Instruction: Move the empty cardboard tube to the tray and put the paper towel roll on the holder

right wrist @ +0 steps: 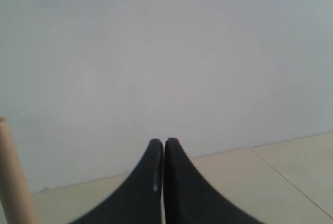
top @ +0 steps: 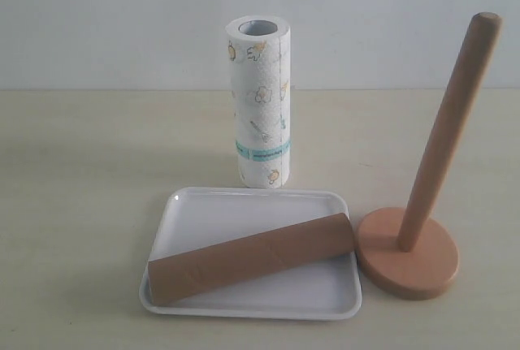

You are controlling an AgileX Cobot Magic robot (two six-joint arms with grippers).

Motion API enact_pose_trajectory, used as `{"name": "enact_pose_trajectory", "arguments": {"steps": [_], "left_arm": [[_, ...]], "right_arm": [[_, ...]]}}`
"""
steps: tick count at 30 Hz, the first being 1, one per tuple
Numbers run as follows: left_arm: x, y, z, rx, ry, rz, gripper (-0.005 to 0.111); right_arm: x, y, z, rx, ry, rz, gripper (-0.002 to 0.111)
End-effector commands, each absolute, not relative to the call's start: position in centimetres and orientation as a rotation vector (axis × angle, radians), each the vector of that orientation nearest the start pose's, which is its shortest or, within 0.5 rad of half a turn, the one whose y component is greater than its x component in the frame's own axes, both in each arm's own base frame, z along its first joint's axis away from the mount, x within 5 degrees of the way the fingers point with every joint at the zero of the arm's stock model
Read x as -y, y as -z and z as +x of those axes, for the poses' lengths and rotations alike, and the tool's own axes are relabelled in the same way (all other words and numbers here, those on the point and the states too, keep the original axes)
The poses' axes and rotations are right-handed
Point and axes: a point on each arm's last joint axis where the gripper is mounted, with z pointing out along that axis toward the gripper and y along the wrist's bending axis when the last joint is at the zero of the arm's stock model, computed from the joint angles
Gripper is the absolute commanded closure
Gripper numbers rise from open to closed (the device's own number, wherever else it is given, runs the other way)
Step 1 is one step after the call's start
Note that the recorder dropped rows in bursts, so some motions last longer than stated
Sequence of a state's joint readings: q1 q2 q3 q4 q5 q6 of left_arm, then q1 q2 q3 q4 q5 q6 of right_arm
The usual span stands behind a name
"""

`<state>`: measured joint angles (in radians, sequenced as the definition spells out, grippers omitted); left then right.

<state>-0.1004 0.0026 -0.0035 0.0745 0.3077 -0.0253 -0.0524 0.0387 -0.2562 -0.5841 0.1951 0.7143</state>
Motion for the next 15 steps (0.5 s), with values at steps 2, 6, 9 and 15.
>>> {"name": "enact_pose_trajectory", "arguments": {"steps": [2, 6, 9, 15], "left_arm": [[0.3, -18.6, 5.4, -1.786, 0.017, 0.113, 0.102], [0.3, -18.6, 5.4, -1.786, 0.017, 0.113, 0.102], [0.3, -18.6, 5.4, -1.786, 0.017, 0.113, 0.102], [0.3, -18.6, 5.4, -1.786, 0.017, 0.113, 0.102]], "right_arm": [[0.3, -27.7, 4.2, -1.456, 0.026, 0.069, 0.109], [0.2, -27.7, 4.2, -1.456, 0.024, 0.060, 0.109], [0.2, -27.5, 4.2, -1.476, 0.024, 0.061, 0.109], [0.3, -23.6, 5.1, -1.587, 0.023, 0.066, 0.109]]}}
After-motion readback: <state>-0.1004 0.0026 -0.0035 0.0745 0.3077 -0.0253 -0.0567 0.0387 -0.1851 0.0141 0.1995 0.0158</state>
